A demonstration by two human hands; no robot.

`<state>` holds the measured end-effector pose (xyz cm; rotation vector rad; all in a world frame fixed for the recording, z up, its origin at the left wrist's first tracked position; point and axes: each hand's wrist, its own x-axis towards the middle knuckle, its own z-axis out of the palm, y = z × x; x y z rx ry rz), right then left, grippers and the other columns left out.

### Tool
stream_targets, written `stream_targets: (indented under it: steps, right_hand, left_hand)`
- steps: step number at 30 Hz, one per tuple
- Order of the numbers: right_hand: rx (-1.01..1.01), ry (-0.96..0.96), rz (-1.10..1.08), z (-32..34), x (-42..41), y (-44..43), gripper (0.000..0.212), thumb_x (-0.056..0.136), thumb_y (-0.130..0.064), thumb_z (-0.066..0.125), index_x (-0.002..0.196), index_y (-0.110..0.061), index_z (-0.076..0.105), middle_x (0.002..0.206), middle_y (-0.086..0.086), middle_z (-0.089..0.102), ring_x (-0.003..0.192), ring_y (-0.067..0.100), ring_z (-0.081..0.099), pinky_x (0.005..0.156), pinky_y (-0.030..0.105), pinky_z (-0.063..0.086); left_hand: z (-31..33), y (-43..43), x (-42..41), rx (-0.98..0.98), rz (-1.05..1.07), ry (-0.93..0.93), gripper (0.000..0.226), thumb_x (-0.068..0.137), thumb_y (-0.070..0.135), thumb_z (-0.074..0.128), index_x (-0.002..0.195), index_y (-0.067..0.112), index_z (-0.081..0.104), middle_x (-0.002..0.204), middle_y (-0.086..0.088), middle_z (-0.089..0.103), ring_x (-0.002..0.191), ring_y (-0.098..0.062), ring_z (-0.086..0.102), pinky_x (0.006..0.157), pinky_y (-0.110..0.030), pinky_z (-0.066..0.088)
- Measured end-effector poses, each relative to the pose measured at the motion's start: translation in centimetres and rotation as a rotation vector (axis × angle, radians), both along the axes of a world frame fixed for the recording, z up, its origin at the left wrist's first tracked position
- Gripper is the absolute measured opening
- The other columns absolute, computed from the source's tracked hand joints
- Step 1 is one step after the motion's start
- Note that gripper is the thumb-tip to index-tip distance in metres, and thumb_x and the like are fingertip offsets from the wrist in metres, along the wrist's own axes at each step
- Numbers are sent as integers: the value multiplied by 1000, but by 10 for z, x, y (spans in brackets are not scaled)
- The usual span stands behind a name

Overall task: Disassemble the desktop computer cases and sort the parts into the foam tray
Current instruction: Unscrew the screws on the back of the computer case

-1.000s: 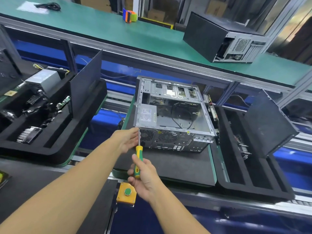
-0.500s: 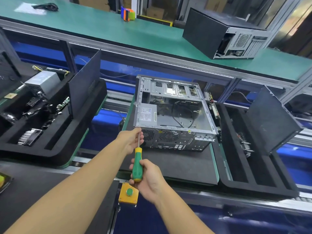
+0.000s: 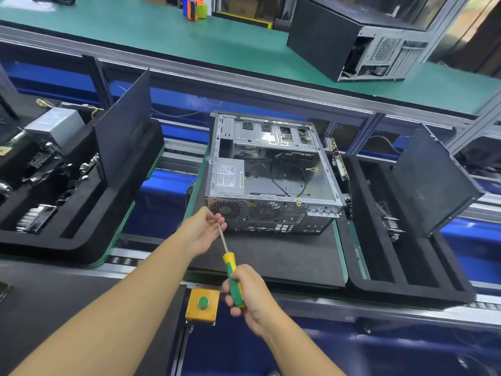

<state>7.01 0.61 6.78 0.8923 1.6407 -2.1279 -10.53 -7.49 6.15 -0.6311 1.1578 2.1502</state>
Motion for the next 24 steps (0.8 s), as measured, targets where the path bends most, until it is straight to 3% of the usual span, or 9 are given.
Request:
stream_targets:
  steps: [7, 11, 16, 20, 24]
  right_hand:
    - [5, -57, -27, -29, 13, 9, 30, 73, -31, 45, 99, -17, 47, 79, 4, 55, 55, 14, 44, 47, 25, 29]
    - [15, -102, -107, -48, 11, 18, 27, 78, -31, 44, 100, -15, 47, 81, 6, 53, 54, 13, 44, 45, 25, 29]
    - [60, -146, -141, -65, -7, 25, 16, 89, -24, 42, 100, -16, 50, 77, 3, 55, 51, 11, 44, 44, 25, 26]
    - [76, -171, -138, -75, -22, 22, 11, 92, -25, 42, 96, -19, 51, 75, 1, 56, 48, 10, 44, 43, 23, 27]
    - [67, -159, -165, -80, -31, 22, 14, 98, -27, 42, 101, -19, 53, 75, 1, 57, 50, 10, 44, 42, 23, 27]
  left_hand:
    - [-39, -6, 11, 68, 86, -166, 13, 92, -1, 45, 81, 4, 51, 82, -10, 51, 74, -18, 55, 75, -32, 54]
    - [-56, -7, 16, -14, 91, -201, 25, 90, -4, 28, 73, 12, 37, 69, -4, 36, 57, -14, 32, 50, -23, 36]
    - [-61, -1, 22, -211, -153, -167, 23, 89, 3, 26, 73, 14, 38, 57, 0, 32, 50, -13, 21, 36, -19, 26]
    - [-60, 10, 23, -447, -379, -22, 19, 96, 17, 42, 84, 9, 54, 49, 5, 26, 43, -12, 22, 40, -24, 26]
    - [-62, 23, 30, -667, -577, 119, 32, 95, 38, 61, 99, 8, 71, 51, 4, 32, 44, -11, 30, 42, -25, 35]
